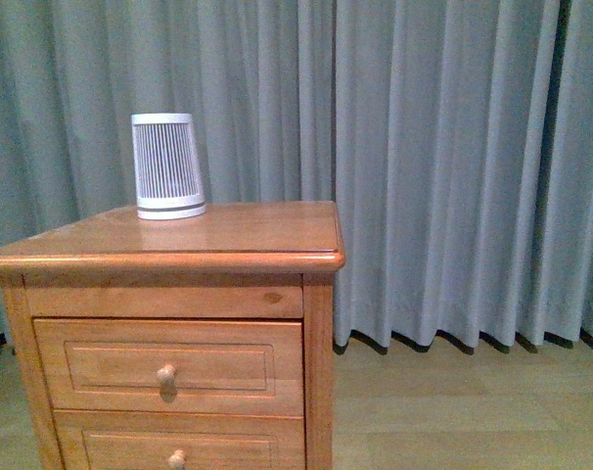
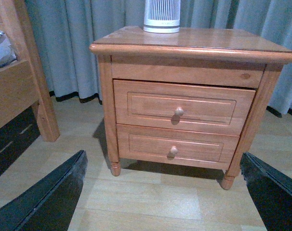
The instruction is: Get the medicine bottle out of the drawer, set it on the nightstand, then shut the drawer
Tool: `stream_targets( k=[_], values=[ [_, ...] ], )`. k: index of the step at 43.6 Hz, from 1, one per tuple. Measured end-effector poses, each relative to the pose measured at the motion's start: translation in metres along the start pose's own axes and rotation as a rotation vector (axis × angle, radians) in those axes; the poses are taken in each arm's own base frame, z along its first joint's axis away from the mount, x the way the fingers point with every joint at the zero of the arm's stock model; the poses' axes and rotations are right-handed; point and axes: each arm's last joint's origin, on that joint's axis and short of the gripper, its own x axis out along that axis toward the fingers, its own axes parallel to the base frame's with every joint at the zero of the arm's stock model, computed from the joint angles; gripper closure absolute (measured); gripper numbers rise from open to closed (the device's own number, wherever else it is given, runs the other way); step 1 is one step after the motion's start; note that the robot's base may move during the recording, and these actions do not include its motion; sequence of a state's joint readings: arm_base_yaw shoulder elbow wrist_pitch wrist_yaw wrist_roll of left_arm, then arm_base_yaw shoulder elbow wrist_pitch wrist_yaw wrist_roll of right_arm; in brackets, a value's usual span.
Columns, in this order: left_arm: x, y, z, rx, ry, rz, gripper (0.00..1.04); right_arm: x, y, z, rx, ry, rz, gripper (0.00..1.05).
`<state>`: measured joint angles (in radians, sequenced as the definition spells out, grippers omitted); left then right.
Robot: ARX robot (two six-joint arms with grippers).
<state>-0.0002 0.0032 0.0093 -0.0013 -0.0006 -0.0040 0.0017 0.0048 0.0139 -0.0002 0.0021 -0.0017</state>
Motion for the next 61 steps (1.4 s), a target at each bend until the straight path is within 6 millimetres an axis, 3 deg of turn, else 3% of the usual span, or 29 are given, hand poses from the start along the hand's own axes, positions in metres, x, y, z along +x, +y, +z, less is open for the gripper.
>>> stream_targets(
  k=[8,14,19,24,35,44,61],
  values=[
    [0.0,0.0,0.0,0.0,0.0,0.0,0.07,0.0,0.0,0.0,0.0,0.0,0.0,0.07],
    [0.001,0.0,-0.009,-0.207,0.338,-0.03,0.07,0.0,0.0,0.0,0.0,0.0,0.002,0.07],
    [0.01,0.003,-0.008,-0.278,0.333,-0.019,0.07,0.0,0.0,0.0,0.0,0.0,0.002,0.07],
    [0.034,0.006,-0.007,-0.28,0.289,-0.025,0.07,0.0,0.0,0.0,0.0,0.0,0.002,0.07],
    [0.106,0.007,-0.024,-0.237,0.246,-0.063,0.07,0.0,0.0,0.0,0.0,0.0,0.002,0.07],
    [0.165,-0.001,-0.057,-0.223,0.322,-0.095,0.07,0.0,0.0,0.0,0.0,0.0,0.002,0.07],
    [0.227,-0.019,-0.075,-0.203,0.357,-0.147,0.07,0.0,0.0,0.0,0.0,0.0,0.002,0.07]
  ],
)
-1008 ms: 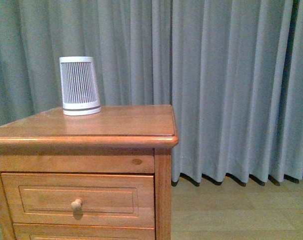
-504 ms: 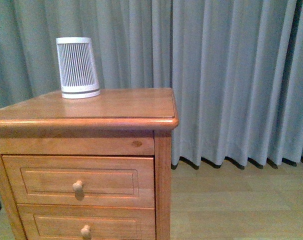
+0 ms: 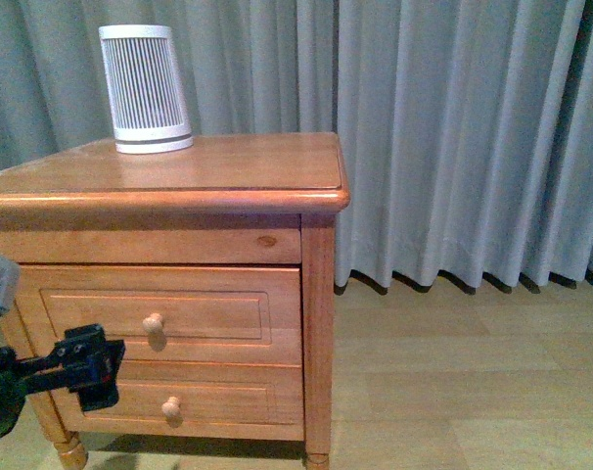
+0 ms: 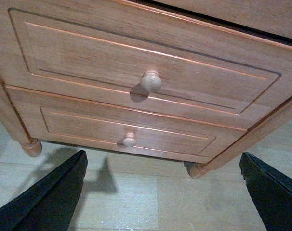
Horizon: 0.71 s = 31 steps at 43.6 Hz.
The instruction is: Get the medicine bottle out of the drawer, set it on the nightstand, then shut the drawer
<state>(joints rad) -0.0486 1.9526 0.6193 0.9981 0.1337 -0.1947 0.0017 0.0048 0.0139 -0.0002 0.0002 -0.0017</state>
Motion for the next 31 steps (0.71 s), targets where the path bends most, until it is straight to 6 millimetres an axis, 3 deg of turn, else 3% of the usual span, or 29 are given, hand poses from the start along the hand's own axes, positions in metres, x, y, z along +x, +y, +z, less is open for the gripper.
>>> stream_targets(
  k=[8,22,31],
  values=[
    [0.035,-0.001,0.004,0.023,0.01,0.003,0.07,0.0,0.0,0.0,0.0,0.0,0.0,0.07],
    [0.079,0.006,-0.003,0.056,0.049,0.023,0.07,0.0,0.0,0.0,0.0,0.0,0.0,0.07],
    [0.1,0.008,0.004,0.069,0.04,0.022,0.07,0.0,0.0,0.0,0.0,0.0,0.0,0.07]
  ],
)
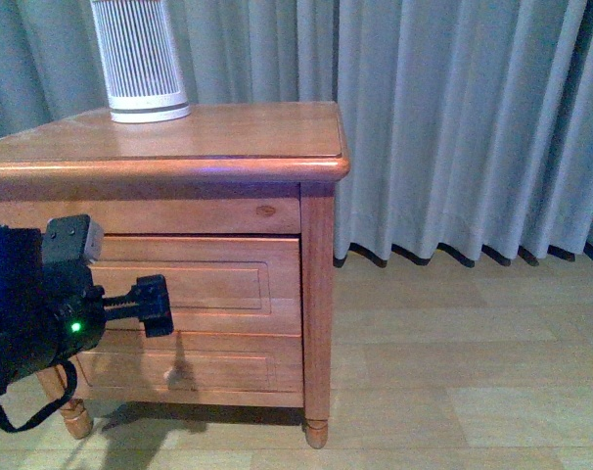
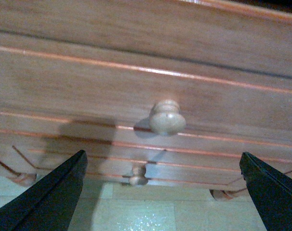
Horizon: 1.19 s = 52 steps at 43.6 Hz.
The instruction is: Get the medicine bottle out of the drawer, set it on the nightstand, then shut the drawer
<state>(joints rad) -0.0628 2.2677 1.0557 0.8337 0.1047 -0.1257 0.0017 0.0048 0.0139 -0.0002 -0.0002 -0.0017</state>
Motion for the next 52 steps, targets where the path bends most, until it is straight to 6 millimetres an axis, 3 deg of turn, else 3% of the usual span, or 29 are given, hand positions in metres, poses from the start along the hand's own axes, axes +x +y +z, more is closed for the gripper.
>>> stream_targets(
  k=[7,23,39,52],
  values=[
    [0.015,0.0,0.012,0.01,-0.022,-0.003,0.07,0.0,0.0,0.0,0.0,0.0,0.0,0.07],
    [0.029,-0.003,-0.006,0.013,0.021,-0.009,0.07,0.0,0.0,0.0,0.0,0.0,0.0,0.07],
    [0.043,-0.001,0.004,0.024,-0.013,-0.008,0.07,0.0,0.0,0.0,0.0,0.0,0.0,0.07],
    [0.05,0.001,-0.005,0.03,0.017,-0.006,0.07,0.0,0.0,0.0,0.0,0.0,0.0,0.07]
  ],
)
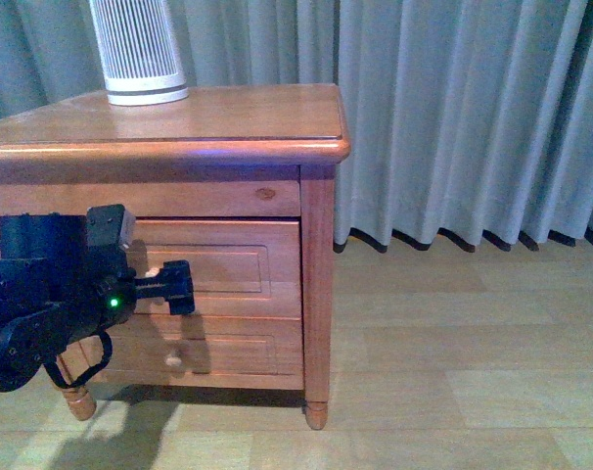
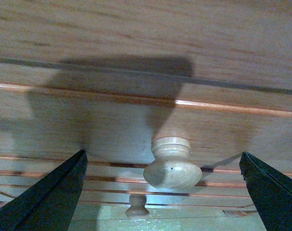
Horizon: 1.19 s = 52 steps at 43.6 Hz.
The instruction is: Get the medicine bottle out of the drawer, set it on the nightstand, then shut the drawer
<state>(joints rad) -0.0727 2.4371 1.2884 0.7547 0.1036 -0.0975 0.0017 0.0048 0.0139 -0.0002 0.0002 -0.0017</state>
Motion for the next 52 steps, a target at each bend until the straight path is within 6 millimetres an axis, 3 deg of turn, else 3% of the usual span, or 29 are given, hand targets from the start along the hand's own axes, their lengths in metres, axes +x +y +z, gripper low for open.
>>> stream_targets(
  k=[7,11,22,39,46,52],
  values=[
    [0.001,0.001,-0.001,0.0,0.002,0.004,0.28,0.0,0.0,0.0,0.0,0.0,0.0,0.07],
    [0.001,0.001,-0.001,0.0,0.0,0.005,0.46,0.0,0.0,0.0,0.0,0.0,0.0,0.07],
    [0.001,0.001,-0.001,0.003,-0.003,0.002,0.77,0.0,0.0,0.0,0.0,0.0,0.0,0.07],
    [-0.003,0.002,-0.005,0.005,-0.016,-0.003,0.79,0.0,0.0,0.0,0.0,0.0,0.0,0.07],
    [-0.02,0.003,-0.013,0.017,-0.012,-0.012,0.79,0.0,0.0,0.0,0.0,0.0,0.0,0.07],
    [-0.047,0.007,-0.026,0.035,-0.003,-0.021,0.79,0.0,0.0,0.0,0.0,0.0,0.0,0.07]
  ],
)
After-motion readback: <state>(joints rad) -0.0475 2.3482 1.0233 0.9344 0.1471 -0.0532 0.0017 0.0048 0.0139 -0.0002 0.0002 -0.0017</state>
